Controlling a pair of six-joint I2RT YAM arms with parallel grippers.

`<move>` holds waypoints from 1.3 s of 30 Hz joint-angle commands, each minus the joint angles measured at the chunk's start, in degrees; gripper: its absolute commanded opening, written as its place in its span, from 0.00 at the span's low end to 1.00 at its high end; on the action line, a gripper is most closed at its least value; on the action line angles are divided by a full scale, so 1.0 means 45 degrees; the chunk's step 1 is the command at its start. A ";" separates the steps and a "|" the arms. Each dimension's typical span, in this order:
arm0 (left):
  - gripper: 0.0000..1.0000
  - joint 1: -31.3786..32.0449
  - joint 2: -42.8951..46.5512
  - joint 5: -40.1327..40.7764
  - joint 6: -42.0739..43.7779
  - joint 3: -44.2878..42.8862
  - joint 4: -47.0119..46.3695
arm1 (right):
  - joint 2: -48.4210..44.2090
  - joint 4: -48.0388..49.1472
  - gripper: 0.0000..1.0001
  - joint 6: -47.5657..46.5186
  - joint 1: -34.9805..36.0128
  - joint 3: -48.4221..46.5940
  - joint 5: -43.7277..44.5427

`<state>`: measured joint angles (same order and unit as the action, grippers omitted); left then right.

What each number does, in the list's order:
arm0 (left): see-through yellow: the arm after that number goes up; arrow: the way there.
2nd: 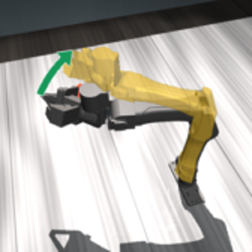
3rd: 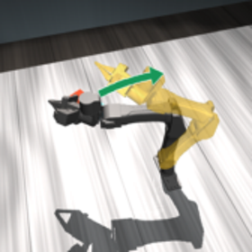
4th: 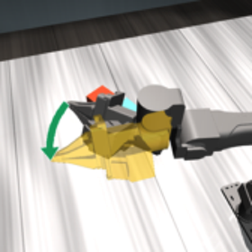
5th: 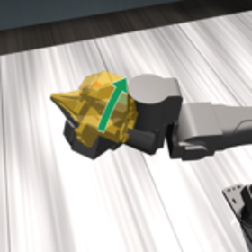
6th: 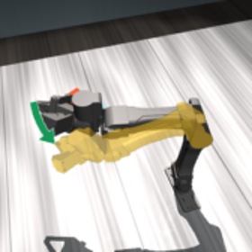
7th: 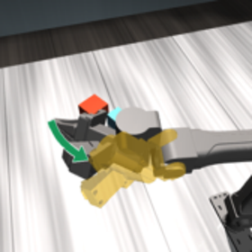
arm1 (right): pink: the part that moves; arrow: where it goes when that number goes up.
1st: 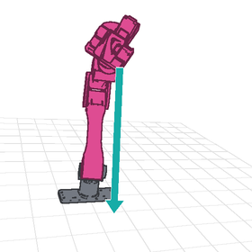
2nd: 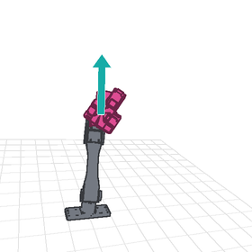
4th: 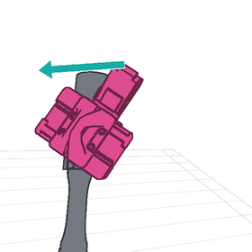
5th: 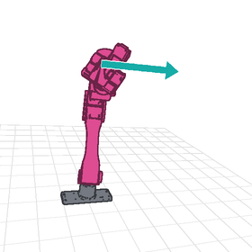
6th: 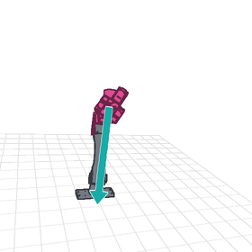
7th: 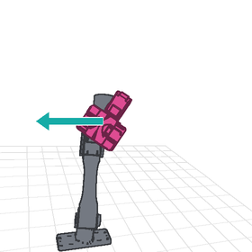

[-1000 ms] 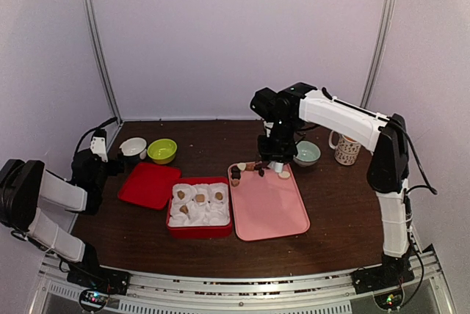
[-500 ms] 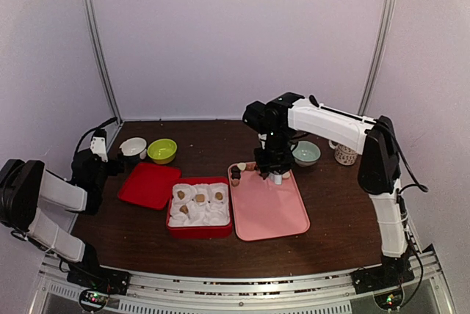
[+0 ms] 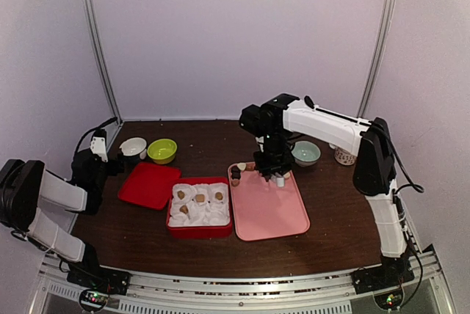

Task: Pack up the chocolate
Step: Adjust the fake chocolate on the plate.

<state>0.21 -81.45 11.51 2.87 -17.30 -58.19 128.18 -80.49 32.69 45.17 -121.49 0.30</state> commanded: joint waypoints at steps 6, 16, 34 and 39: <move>0.98 -0.0105 -0.0034 -0.0116 -0.0127 -0.0213 -0.0295 | 0.0406 -0.0322 0.34 -0.0380 0.0100 -0.0580 0.0578; 0.98 -0.0105 -0.0045 -0.0116 -0.0120 -0.0207 -0.0307 | 0.0478 -0.0357 0.26 -0.0310 0.0101 -0.0641 0.0530; 0.98 -0.0103 -0.0042 -0.0119 -0.0114 -0.0199 -0.0307 | -0.2411 0.0278 0.26 0.0312 0.0229 0.0946 0.0744; 0.98 -0.0095 -0.0045 -0.0128 -0.0121 -0.0210 -0.0307 | -0.2586 0.0283 0.32 0.0104 0.0461 0.1107 0.0342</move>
<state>0.21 -81.45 11.51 2.87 -17.30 -58.19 118.21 -79.77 33.34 46.06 -117.47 1.96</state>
